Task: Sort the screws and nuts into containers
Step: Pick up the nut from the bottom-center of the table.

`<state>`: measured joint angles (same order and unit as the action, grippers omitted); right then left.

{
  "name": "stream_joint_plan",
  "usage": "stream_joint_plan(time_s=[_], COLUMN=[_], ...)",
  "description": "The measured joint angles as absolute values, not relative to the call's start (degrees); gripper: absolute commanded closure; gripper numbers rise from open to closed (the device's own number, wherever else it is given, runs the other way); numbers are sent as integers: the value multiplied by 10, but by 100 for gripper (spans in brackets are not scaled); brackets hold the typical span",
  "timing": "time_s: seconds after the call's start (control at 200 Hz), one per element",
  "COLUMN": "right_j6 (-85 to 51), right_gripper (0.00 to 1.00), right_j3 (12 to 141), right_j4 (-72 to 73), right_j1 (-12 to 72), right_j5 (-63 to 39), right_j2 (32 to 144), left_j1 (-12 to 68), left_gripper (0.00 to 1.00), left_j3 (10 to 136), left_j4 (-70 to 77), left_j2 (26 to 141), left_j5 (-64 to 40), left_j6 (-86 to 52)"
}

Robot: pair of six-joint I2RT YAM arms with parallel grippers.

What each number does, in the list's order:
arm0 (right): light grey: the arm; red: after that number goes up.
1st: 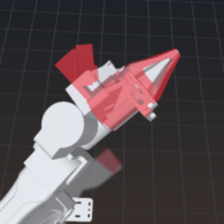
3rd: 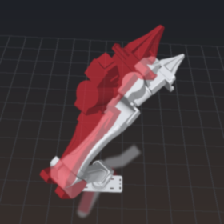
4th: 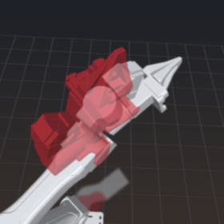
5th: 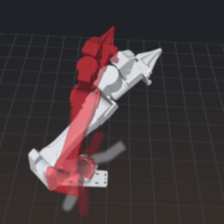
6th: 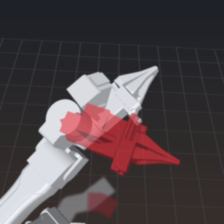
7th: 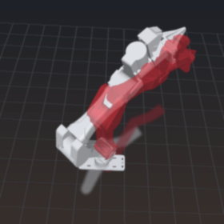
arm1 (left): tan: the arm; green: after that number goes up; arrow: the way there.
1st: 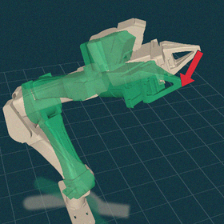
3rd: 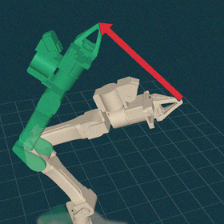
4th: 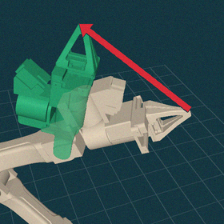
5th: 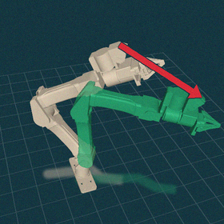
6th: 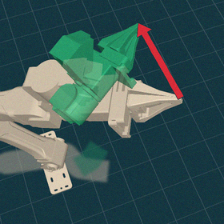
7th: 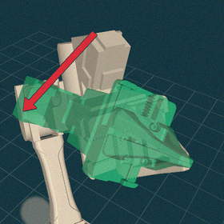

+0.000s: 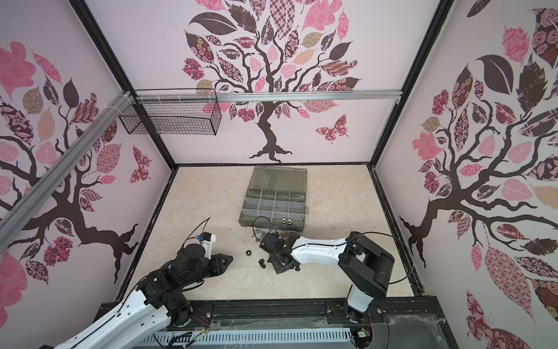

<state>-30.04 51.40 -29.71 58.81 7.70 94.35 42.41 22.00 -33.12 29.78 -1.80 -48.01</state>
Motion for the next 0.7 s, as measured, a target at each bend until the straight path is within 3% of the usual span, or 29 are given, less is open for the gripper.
stream_joint_plan(time_s=[0.375, 0.7], right_j6=[-295, -223], right_gripper=[80, 79], right_j3=[522, 693], right_j4=[-306, -348], right_j1=[587, 489], right_j5=[75, 84], right_j2=[942, 941], left_j1=[424, 424], left_gripper=[75, 75], left_j3=[213, 206], left_j4=[-329, -317], left_j2=[304, 309], left_j5=[-18, -22], left_j6=[-481, -482])
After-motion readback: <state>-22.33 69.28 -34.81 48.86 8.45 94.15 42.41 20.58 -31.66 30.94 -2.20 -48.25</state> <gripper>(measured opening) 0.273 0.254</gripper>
